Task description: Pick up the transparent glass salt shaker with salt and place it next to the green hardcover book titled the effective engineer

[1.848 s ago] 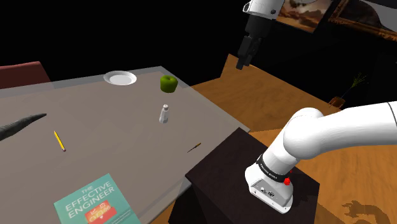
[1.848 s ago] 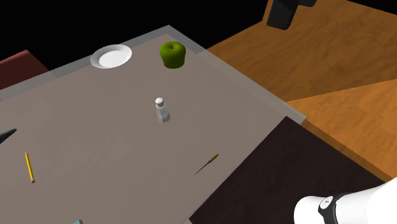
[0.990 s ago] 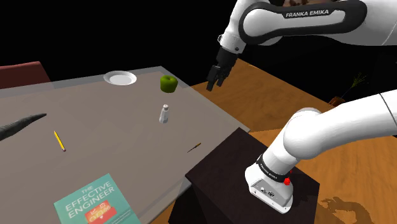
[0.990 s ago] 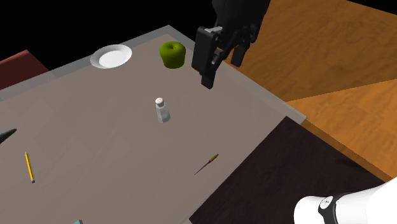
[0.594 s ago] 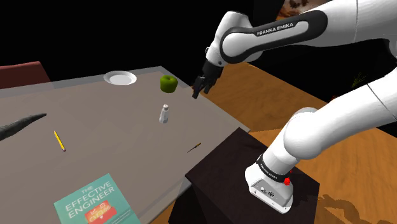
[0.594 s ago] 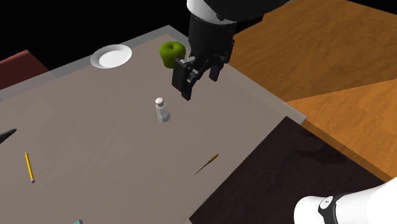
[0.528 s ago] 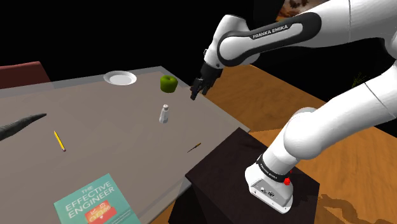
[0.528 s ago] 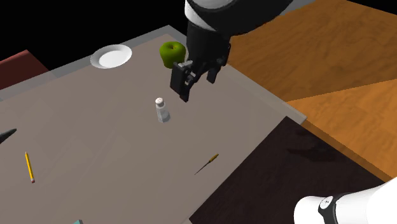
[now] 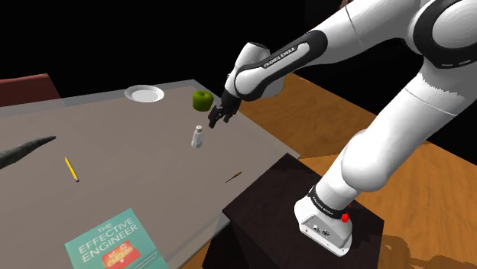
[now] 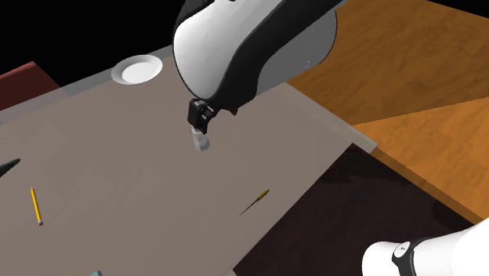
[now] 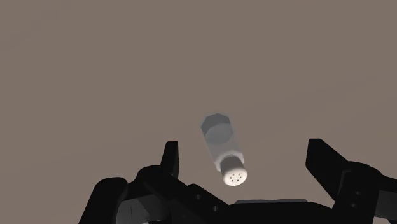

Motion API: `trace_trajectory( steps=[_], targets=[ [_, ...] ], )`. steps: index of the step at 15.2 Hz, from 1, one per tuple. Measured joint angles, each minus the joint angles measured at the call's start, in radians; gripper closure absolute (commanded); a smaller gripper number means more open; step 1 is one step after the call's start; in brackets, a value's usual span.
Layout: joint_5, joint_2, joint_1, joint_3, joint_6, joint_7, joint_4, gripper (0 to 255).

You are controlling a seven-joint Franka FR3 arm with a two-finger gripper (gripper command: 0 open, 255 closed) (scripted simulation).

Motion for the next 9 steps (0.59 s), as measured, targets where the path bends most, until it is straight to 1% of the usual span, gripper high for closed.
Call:
trace_trajectory(
  steps=[5,7,9],
  targets=[
    [0.030,0.208,0.008,0.011,0.173,-0.009,0.085,0],
    [0.032,0.276,0.013,0.013,0.216,-0.002,0.126,0],
    [0.039,0.310,0.010,0.017,0.243,-0.010,0.138,0]
  ],
)
